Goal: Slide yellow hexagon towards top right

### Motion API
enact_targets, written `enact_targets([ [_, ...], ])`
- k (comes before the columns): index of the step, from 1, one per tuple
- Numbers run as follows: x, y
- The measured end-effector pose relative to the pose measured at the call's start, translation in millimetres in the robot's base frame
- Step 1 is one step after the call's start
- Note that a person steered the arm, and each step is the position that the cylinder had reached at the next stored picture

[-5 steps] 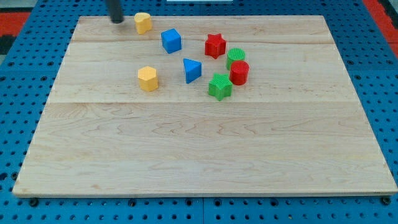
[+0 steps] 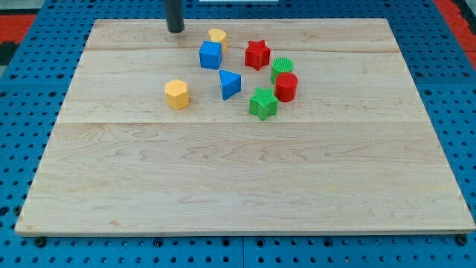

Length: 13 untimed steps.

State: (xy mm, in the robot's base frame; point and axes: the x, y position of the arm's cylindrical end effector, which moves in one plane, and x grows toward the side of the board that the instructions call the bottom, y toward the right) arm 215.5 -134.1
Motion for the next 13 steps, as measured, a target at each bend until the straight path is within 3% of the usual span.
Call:
enact_targets([
  [1,7.1,-43.8],
  [5,189.8,12.6],
  [7,206.5,157.0],
  [9,239.9,241.7],
  [11,305.5,272.4],
  [12,265.3,320.8],
  [13,240.0,318.7],
])
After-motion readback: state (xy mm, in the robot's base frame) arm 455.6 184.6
